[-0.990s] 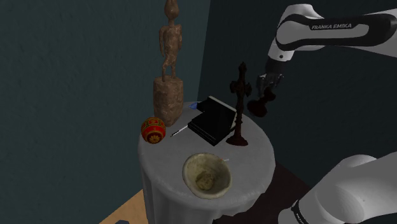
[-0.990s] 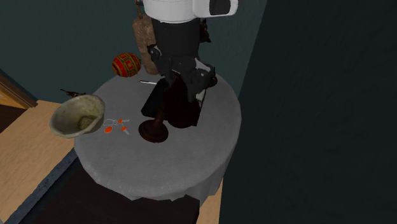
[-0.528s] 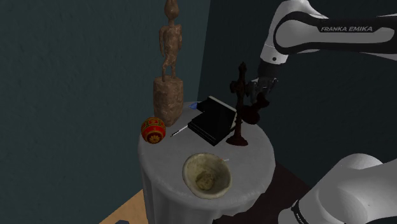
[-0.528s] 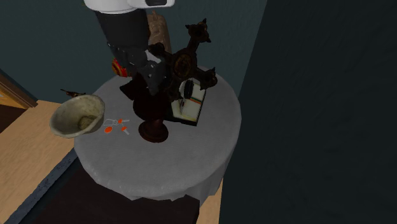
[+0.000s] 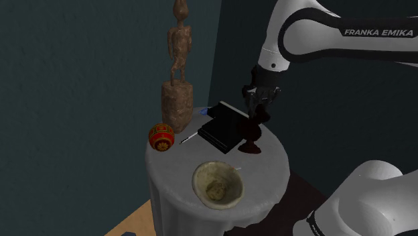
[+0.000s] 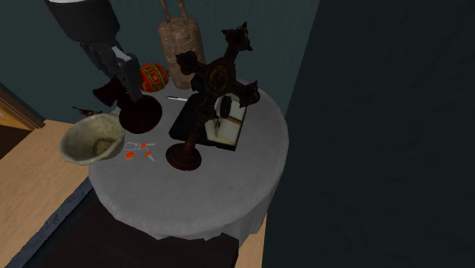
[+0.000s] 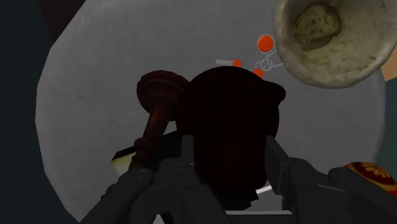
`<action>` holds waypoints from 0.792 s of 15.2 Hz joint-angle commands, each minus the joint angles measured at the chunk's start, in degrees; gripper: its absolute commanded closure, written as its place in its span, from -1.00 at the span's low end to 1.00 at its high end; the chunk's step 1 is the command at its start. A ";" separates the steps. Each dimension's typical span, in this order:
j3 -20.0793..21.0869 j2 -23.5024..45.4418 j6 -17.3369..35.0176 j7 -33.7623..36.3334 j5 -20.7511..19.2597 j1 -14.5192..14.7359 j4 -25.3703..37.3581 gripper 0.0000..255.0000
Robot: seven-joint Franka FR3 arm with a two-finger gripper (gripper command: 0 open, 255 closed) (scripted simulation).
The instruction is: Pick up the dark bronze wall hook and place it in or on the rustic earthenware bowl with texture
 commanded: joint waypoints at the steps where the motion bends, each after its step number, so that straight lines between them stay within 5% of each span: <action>1: 2.27 -0.33 -0.45 2.92 1.35 1.13 0.27 1.00; 12: 14.86 4.53 -0.77 18.57 6.96 6.04 6.84 1.00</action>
